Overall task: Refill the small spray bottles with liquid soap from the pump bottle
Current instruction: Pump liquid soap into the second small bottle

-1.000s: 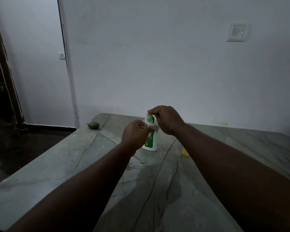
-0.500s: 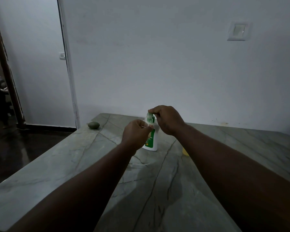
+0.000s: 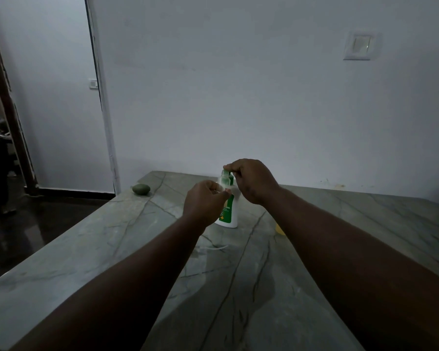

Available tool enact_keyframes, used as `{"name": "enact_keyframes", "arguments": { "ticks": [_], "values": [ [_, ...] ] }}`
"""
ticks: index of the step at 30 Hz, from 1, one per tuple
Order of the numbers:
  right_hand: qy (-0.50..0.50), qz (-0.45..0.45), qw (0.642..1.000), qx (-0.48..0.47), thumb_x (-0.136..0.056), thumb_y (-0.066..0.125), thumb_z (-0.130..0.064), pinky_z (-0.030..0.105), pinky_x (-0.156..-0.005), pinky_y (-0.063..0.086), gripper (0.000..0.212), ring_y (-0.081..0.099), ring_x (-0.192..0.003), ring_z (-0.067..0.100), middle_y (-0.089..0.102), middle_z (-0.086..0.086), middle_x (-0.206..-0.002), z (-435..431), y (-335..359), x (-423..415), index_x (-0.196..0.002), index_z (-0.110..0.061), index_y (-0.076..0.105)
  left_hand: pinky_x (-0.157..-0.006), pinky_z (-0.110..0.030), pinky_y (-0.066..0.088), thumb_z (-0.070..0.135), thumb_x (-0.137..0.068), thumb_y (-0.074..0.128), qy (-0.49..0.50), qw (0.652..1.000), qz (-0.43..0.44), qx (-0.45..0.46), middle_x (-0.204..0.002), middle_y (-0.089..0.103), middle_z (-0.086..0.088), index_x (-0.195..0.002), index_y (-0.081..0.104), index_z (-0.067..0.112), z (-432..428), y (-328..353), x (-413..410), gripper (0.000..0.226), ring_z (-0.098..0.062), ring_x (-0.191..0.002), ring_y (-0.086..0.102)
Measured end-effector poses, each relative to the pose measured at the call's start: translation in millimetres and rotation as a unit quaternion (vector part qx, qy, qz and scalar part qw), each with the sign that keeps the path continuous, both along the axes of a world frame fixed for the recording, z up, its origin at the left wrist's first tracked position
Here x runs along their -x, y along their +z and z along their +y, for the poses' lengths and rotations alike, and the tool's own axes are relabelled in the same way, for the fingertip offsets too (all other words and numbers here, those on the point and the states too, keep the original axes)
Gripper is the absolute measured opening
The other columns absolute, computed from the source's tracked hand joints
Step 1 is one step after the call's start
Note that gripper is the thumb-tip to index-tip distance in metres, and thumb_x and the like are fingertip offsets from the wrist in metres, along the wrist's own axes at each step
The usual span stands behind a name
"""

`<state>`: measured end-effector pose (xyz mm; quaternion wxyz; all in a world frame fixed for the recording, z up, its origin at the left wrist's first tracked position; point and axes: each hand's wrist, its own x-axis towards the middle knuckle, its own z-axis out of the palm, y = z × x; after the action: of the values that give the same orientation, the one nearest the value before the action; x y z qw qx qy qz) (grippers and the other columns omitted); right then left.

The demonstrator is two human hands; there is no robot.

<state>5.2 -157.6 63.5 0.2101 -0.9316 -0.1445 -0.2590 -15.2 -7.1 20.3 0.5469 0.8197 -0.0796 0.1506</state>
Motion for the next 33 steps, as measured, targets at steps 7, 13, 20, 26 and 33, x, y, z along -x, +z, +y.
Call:
{"name": "enact_keyframes", "arguments": {
  "ticks": [7,13,20,26,33],
  "values": [
    [0.002,0.004,0.999,0.041,-0.102,0.049,-0.006,0.041,-0.112,0.046,0.038,0.057,-0.132,0.024,0.063,0.008,-0.142,-2.7,14.5,-0.8,-0.135,-0.013,0.066,-0.086,-0.047,0.062,0.032,-0.094,0.074,-0.003,1.000,-0.005,0.013,-0.098,0.077,-0.007,-0.105,0.071,0.007,2.5,3.8,3.0,0.027,-0.023,-0.089,0.075],
    [0.001,-0.010,0.999,0.036,-0.100,0.049,-0.005,0.039,-0.108,0.048,0.038,0.060,-0.128,0.024,0.066,0.006,-0.138,-0.6,11.7,-0.1,-0.132,-0.013,0.069,-0.081,-0.044,0.062,0.031,-0.092,0.076,-0.005,1.000,-0.011,0.005,-0.092,0.077,-0.007,-0.097,0.073,0.008,2.7,7.7,1.1,0.024,-0.022,-0.085,0.075],
    [0.003,0.007,1.000,0.017,-0.101,0.049,-0.006,0.041,-0.109,0.048,0.038,0.060,-0.128,0.023,0.065,0.007,-0.139,-1.6,7.2,0.3,-0.132,-0.014,0.069,-0.083,-0.052,0.062,0.030,-0.092,0.076,-0.002,1.000,-0.005,0.002,-0.087,0.077,-0.012,-0.088,0.073,0.005,1.8,4.1,3.8,0.025,-0.029,-0.084,0.076],
    [0.007,0.005,0.999,0.032,-0.102,0.050,-0.006,0.040,-0.110,0.047,0.037,0.059,-0.130,0.025,0.064,0.008,-0.140,-3.6,17.1,0.1,-0.134,-0.013,0.067,-0.084,-0.052,0.062,0.030,-0.091,0.077,-0.004,1.000,-0.008,0.008,-0.086,0.078,-0.010,-0.088,0.073,0.006,3.6,10.3,4.2,0.024,-0.029,-0.084,0.076],
    [0.001,0.008,1.000,0.011,-0.101,0.049,-0.006,0.042,-0.108,0.048,0.039,0.059,-0.128,0.025,0.065,0.008,-0.139,1.3,4.7,4.5,-0.134,-0.012,0.067,-0.083,-0.051,0.063,0.029,-0.092,0.075,-0.009,1.000,-0.001,-0.007,-0.088,0.077,-0.012,-0.089,0.072,0.006,1.2,6.2,4.2,0.023,-0.030,-0.086,0.075]
  ]
}}
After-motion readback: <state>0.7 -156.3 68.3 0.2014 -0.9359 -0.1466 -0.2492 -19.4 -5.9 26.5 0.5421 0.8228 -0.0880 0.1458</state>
